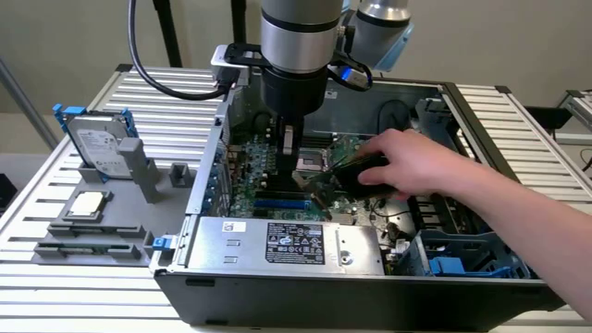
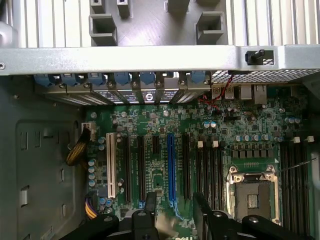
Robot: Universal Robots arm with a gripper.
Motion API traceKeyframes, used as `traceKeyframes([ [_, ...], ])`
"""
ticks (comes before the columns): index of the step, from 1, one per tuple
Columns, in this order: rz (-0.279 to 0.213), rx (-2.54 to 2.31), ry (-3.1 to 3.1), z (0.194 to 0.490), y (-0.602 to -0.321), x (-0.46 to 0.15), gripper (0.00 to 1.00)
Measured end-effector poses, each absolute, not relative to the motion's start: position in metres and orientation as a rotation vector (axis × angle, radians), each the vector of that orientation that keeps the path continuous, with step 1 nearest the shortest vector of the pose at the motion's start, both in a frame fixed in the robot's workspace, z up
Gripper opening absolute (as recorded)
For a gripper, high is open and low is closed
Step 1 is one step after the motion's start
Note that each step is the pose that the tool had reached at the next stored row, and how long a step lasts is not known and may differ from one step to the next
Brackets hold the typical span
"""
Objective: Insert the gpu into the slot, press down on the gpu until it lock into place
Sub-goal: 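Insert the gpu into the slot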
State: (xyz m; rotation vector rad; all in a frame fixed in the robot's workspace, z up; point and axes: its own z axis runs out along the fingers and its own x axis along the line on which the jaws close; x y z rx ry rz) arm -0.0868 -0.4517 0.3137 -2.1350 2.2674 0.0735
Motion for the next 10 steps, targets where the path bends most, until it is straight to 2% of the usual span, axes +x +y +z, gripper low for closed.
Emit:
traceKeyframes([
  [10,0.074,-2.135,2.267,0.3180,-0.4517,-0.0868,0.42],
])
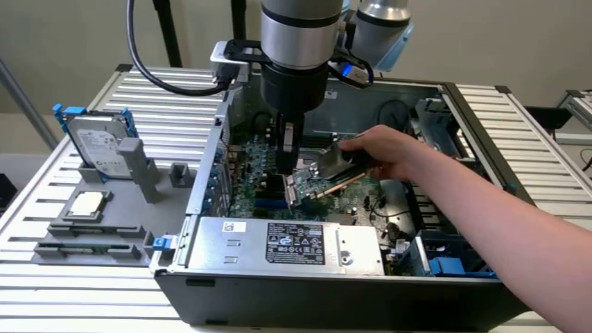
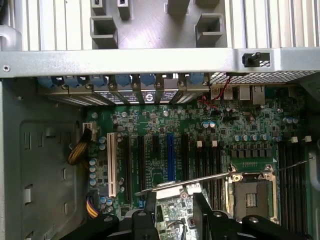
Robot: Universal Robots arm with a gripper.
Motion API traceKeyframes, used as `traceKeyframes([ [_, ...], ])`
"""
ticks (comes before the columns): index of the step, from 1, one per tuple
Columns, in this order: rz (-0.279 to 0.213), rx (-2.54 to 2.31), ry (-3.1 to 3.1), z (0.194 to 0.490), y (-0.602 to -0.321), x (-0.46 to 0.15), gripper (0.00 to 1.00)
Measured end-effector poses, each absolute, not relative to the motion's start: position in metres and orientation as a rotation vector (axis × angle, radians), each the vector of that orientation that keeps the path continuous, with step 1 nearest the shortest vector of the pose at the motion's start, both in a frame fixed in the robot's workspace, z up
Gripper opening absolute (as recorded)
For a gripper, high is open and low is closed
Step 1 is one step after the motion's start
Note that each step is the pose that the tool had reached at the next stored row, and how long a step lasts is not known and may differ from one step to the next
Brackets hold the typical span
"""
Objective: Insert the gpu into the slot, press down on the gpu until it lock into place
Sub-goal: 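Insert the gpu into the slot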
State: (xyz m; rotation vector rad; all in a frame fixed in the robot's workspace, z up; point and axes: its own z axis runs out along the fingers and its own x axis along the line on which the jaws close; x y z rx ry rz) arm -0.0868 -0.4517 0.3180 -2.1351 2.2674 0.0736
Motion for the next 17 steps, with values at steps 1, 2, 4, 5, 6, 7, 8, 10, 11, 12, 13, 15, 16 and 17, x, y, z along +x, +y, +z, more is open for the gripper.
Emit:
traceKeyframes([
  [1,0.074,-2.135,2.267,0.318,-0.452,-0.087,0.42],
  [2,0.074,-2.135,2.267,0.318,-0.452,-0.087,0.42],
  [4,0.074,-2.135,2.267,0.318,-0.452,-0.087,0.42],
  [5,0.074,-2.135,2.267,0.318,-0.452,-0.087,0.42],
  [6,0.074,-2.135,2.267,0.318,-0.452,-0.087,0.42],
  [7,0.074,-2.135,2.267,0.318,-0.452,-0.087,0.42],
  [8,0.073,-2.135,2.268,0.320,-0.452,-0.087,0.42],
  [10,0.074,-2.135,2.267,0.328,-0.452,-0.087,0.42],
  [11,0.074,-2.135,2.267,0.334,-0.452,-0.087,0.42],
  [12,0.074,-2.135,2.267,0.337,-0.452,-0.087,0.42],
  [13,0.074,-2.135,2.267,0.338,-0.452,-0.087,0.42],
  [15,0.074,-2.135,2.267,0.338,-0.452,-0.087,0.42],
  [16,0.074,-2.135,2.267,0.338,-0.452,-0.087,0.42],
  [17,0.074,-2.135,2.268,0.338,-0.452,-0.087,0.42],
])
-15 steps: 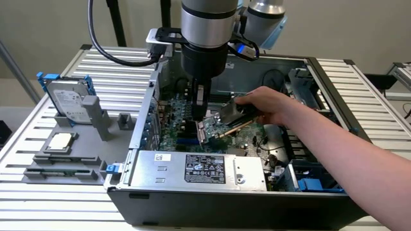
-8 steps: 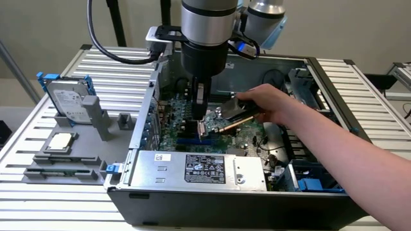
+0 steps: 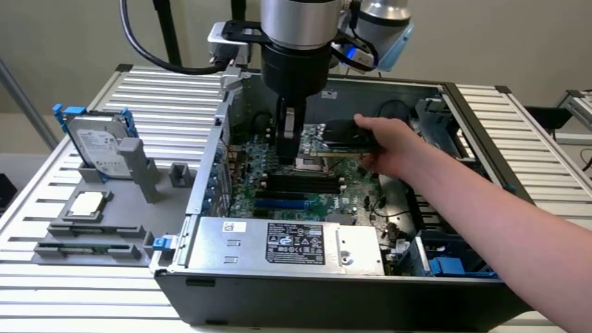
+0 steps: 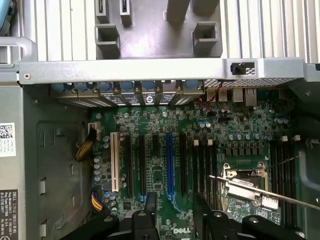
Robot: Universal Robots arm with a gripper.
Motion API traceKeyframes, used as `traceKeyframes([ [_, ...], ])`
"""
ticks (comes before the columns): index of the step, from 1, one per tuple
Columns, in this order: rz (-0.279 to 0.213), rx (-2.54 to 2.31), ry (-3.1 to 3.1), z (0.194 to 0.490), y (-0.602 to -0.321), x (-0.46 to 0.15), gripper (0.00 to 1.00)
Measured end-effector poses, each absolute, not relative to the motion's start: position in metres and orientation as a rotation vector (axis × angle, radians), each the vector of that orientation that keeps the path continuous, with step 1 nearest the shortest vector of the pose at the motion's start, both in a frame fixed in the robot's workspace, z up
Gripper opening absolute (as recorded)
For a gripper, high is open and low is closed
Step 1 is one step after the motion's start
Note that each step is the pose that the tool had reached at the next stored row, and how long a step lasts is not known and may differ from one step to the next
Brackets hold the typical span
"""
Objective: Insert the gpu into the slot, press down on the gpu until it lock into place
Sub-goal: 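Insert the gpu into the slot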
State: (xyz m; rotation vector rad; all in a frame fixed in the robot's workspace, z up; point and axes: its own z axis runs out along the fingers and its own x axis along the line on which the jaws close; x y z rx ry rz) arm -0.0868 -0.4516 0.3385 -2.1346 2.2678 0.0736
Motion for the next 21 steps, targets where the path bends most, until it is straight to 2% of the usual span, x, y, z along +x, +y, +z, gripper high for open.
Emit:
traceKeyframes([
  [7,0.085,-1.862,2.509,0.351,-0.447,-0.077,0.42],
  [21,0.117,-0.539,3.117,0.400,-0.428,-0.035,0.42],
])
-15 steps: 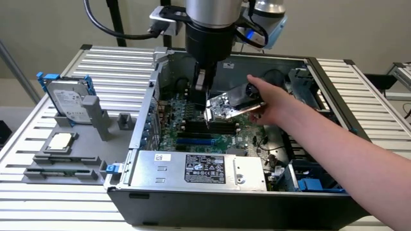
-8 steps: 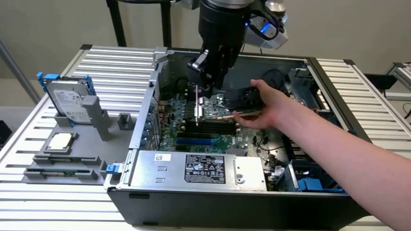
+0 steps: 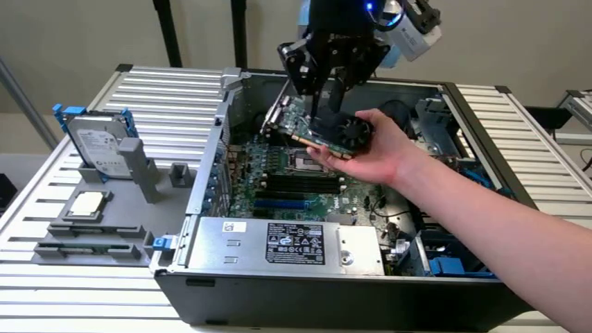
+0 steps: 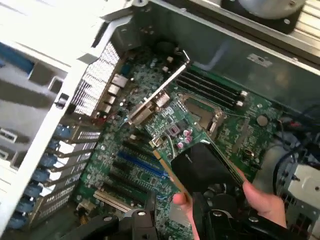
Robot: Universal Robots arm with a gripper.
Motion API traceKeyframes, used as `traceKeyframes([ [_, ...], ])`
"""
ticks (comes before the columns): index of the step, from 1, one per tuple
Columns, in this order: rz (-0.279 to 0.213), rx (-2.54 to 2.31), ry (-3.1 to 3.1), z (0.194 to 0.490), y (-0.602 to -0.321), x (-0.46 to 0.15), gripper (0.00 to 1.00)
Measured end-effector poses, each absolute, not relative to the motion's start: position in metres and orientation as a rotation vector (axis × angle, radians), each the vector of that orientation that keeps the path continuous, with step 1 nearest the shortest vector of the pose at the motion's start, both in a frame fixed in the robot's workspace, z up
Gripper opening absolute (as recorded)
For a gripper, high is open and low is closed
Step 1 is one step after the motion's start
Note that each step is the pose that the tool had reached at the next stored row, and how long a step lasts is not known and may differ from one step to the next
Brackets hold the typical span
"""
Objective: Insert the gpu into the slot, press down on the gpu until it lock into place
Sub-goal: 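Insert the gpu into the slot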
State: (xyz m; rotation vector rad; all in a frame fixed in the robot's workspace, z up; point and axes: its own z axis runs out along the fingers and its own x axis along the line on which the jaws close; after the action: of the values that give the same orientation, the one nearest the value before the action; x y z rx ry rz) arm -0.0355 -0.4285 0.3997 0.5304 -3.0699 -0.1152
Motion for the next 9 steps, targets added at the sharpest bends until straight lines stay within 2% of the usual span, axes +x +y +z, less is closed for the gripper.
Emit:
traceKeyframes([
  [5,-0.119,0.087,-3.102,0.415,-0.423,-0.023,0.42],
  [9,-0.120,-0.039,-3.100,0.419,-0.421,-0.019,0.42],
])
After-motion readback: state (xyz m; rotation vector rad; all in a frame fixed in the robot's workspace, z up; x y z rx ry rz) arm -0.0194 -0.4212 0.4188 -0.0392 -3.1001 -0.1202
